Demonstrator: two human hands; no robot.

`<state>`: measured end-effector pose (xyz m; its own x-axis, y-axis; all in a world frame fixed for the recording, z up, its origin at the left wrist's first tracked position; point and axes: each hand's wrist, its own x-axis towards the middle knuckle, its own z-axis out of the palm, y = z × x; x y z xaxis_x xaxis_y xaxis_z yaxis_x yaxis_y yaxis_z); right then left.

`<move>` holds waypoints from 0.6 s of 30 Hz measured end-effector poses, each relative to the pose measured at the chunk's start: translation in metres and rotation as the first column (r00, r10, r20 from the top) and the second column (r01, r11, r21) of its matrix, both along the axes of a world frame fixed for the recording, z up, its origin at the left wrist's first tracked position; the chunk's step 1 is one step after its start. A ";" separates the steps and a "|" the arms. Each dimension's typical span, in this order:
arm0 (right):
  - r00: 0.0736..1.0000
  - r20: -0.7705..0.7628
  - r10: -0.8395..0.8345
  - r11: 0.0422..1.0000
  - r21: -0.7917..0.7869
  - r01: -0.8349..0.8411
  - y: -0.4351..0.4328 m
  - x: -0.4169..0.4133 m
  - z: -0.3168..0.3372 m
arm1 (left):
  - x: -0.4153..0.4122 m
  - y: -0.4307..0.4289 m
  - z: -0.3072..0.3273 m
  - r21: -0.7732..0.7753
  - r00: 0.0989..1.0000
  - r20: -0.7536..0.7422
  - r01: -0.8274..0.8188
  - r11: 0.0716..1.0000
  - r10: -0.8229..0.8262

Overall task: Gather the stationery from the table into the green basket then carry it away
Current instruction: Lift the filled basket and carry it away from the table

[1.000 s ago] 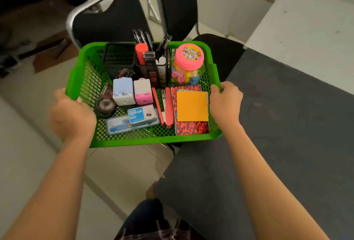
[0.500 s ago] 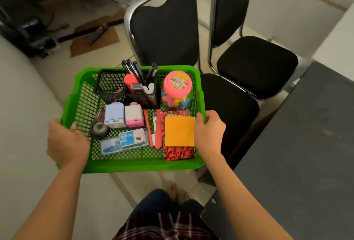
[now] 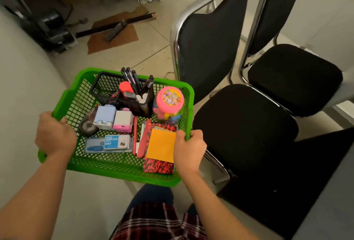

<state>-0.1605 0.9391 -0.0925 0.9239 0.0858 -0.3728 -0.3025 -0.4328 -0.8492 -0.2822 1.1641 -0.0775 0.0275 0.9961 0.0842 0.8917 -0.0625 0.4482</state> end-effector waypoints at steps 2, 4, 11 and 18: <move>1.000 -0.014 -0.013 1.000 0.013 0.013 0.028 0.000 -0.005 | 0.005 0.029 -0.006 0.007 1.000 0.002 0.000 1.000 0.000; 1.000 -0.028 -0.005 1.000 0.010 0.005 0.052 0.003 -0.007 | 0.010 0.054 -0.012 0.002 1.000 0.005 -0.006 1.000 0.006; 0.998 -0.052 0.032 0.999 0.030 -0.030 0.121 0.033 -0.015 | 0.034 0.123 -0.024 -0.007 0.999 0.023 -0.040 0.999 0.040; 0.997 -0.039 -0.059 0.998 0.010 0.060 0.168 0.083 -0.026 | 0.091 0.169 -0.028 -0.012 0.999 0.045 0.018 1.000 -0.018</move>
<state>-0.0777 1.1066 -0.1188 0.9124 0.0352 -0.4077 -0.3602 -0.4037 -0.8410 -0.1916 1.3329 -0.1059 0.0420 0.9964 0.0735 0.8694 -0.0727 0.4887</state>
